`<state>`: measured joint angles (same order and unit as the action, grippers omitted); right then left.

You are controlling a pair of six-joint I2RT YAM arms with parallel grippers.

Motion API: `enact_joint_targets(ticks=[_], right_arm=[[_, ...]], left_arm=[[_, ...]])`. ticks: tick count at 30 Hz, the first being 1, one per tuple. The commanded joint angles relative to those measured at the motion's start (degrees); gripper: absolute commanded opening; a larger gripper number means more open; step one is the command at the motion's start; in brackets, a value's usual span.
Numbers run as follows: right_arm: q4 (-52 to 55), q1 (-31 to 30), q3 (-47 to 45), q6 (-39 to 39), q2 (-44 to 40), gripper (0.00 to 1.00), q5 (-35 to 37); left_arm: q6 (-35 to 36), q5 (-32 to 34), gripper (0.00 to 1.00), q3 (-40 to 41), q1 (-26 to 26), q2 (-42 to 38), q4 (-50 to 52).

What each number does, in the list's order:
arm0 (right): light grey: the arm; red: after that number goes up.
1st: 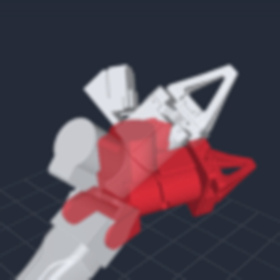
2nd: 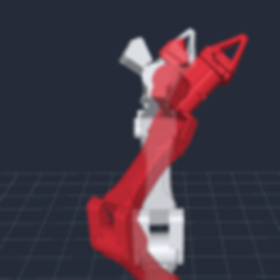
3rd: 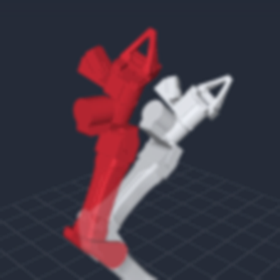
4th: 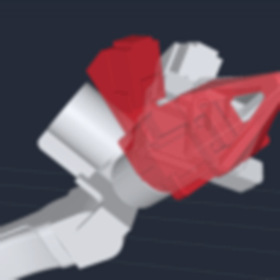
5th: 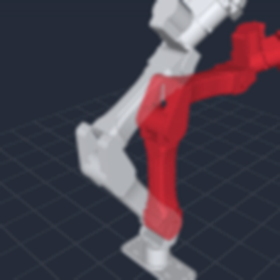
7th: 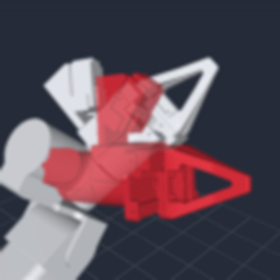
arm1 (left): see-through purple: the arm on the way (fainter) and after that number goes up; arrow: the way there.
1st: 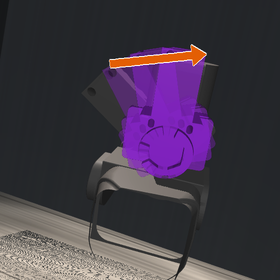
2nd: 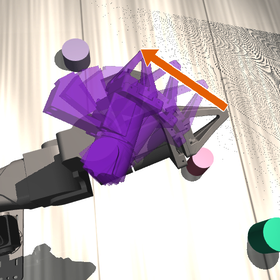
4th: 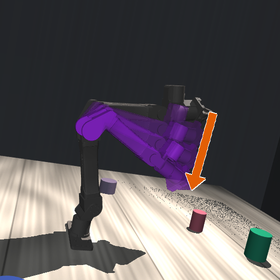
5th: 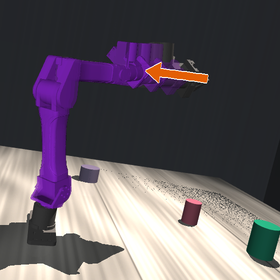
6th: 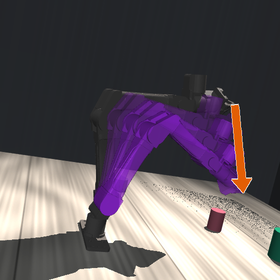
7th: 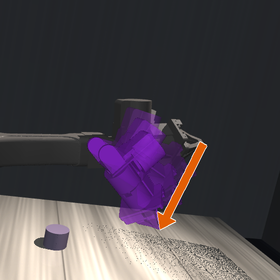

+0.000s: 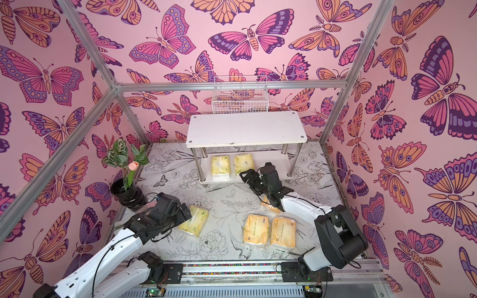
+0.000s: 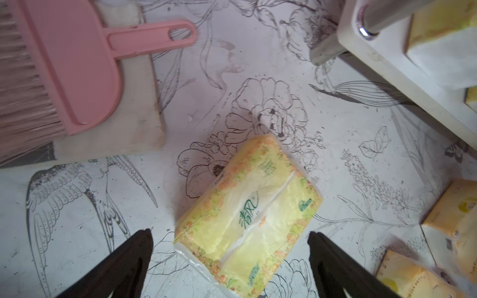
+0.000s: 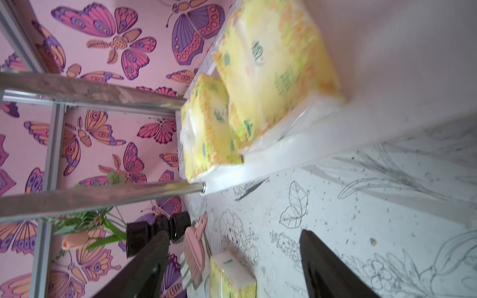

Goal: Place the tissue boxes on the shelf by color
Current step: Adjust the box of tissues at the center of the board.

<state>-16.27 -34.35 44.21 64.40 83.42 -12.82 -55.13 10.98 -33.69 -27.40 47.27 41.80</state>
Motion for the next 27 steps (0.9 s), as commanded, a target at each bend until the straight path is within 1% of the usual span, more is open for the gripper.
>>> enact_joint_targets(ticks=[1, 5, 9, 13, 16, 19, 22, 27], right_arm=[[0.98, -2.74, -2.58, -2.89, -3.13, 0.83, -1.20], [2.36, -6.20, -4.94, -5.08, -6.78, 0.83, -1.02], [3.27, -8.69, -7.79, -5.90, -10.14, 0.83, -0.84], [2.96, -9.22, -11.60, -4.65, -13.41, 0.83, 0.06], [4.03, -9.20, -13.36, -4.30, -15.91, 0.83, 0.97], [5.63, -9.16, -14.48, -4.15, -18.37, 0.83, 2.30], [6.90, -9.23, -15.26, -4.23, -19.82, 0.84, 3.49], [6.16, -9.21, -16.15, -3.37, -19.87, 0.84, 4.64]], left_arm=[[-3.91, 2.20, 1.00, 3.83, 1.49, -1.58, -0.52], [-4.68, 0.41, 1.00, 8.25, 2.22, -2.17, -7.40], [-2.66, -3.47, 1.00, 10.90, 2.21, -0.45, -15.34], [-0.38, -9.18, 1.00, 11.62, 2.19, 2.34, -19.61], [-0.42, -12.79, 1.00, 12.97, 1.72, 3.97, -23.52], [-1.38, -13.27, 1.00, 13.55, -1.40, 4.09, -25.63], [-3.59, -12.93, 1.00, 14.06, -6.23, 4.45, -28.35], [-7.43, -10.30, 1.00, 13.74, -16.41, 8.53, -34.75]])
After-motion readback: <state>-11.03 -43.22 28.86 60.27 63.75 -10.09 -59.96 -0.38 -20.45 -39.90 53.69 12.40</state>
